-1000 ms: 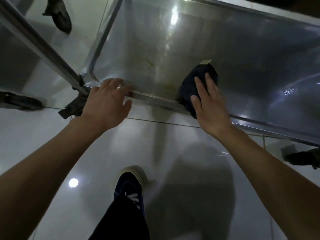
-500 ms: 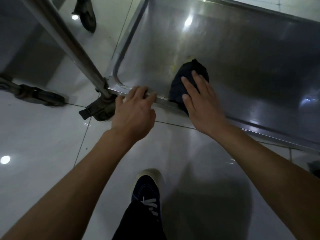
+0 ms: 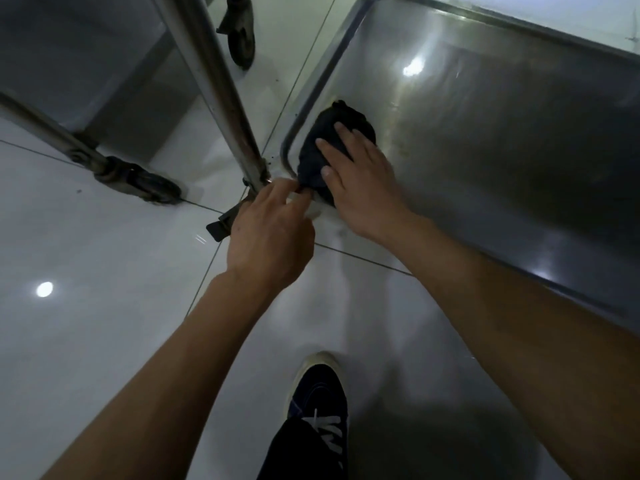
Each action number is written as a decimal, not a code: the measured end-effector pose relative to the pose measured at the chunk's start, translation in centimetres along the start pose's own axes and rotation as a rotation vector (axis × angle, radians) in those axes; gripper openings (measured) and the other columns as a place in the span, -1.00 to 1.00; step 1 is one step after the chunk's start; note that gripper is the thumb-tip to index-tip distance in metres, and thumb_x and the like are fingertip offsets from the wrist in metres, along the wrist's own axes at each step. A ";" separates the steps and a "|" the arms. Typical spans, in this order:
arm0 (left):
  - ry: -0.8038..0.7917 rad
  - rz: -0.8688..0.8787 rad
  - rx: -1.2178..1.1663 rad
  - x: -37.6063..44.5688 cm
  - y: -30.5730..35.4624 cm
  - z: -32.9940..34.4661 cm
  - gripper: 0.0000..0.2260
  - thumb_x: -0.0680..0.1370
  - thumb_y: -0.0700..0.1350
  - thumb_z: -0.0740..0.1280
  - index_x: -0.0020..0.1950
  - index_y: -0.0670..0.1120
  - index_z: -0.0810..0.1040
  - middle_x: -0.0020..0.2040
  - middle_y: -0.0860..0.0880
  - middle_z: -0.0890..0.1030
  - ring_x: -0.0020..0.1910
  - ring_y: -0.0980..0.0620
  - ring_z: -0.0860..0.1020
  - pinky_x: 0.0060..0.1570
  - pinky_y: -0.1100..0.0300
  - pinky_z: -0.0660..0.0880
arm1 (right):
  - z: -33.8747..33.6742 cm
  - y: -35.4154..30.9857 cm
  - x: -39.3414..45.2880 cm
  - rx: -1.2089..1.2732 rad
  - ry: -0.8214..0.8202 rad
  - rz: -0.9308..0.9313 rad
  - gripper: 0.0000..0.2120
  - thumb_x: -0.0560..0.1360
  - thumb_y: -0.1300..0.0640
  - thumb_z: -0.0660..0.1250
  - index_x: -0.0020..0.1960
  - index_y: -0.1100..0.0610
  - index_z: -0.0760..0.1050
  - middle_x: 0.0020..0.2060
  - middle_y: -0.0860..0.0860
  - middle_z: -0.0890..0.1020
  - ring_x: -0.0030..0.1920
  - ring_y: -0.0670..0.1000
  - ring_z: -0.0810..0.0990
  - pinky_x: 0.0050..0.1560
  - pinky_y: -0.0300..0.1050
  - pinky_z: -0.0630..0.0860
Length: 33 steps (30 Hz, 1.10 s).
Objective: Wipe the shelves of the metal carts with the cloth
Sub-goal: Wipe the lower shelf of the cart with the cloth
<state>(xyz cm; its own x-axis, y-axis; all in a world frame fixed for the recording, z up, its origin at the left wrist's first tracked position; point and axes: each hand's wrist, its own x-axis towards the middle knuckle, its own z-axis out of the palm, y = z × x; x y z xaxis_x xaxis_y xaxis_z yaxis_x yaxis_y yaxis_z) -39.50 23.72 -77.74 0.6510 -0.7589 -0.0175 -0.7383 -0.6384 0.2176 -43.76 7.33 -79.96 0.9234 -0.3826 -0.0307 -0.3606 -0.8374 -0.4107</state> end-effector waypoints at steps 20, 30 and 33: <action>0.006 0.057 0.025 0.9 5.9 0.3 -0.65 0.61 0.01 0.23 0.39 0.02 0.49 0.43 -0.05 0.43 0.45 -0.10 0.33 0.32 -0.17 0.33 | -3.4 8.1 -9.1 0.075 0.171 0.149 -0.59 0.63 0.12 0.23 0.47 0.00 0.43 0.56 -0.01 0.26 0.54 0.09 0.18 0.53 0.12 0.14; -0.074 0.384 0.047 2.3 16.0 3.2 -0.76 0.56 0.03 0.21 0.16 0.02 0.55 0.25 -0.05 0.51 0.27 -0.13 0.45 0.10 -0.09 0.42 | -7.0 17.0 -21.7 0.026 0.320 0.391 -0.60 0.63 0.18 0.24 0.46 0.09 0.44 0.54 0.05 0.30 0.53 0.15 0.23 0.48 0.21 0.21; -0.088 0.436 0.042 2.0 17.8 3.8 -0.74 0.56 0.10 0.22 0.14 0.04 0.57 0.17 -0.02 0.51 0.21 -0.11 0.46 0.04 -0.05 0.44 | -7.8 19.0 -24.7 -0.009 0.360 0.498 -0.60 0.62 0.18 0.22 0.46 0.08 0.45 0.54 0.05 0.31 0.53 0.16 0.23 0.49 0.22 0.20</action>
<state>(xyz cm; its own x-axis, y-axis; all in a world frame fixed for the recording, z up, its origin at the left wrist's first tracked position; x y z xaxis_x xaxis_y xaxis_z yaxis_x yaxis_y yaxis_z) -52.04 10.36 -77.62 0.2608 -0.9653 -0.0157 -0.9483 -0.2593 0.1829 -74.45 -2.19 -79.88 0.5420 -0.8352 0.0931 -0.7398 -0.5267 -0.4187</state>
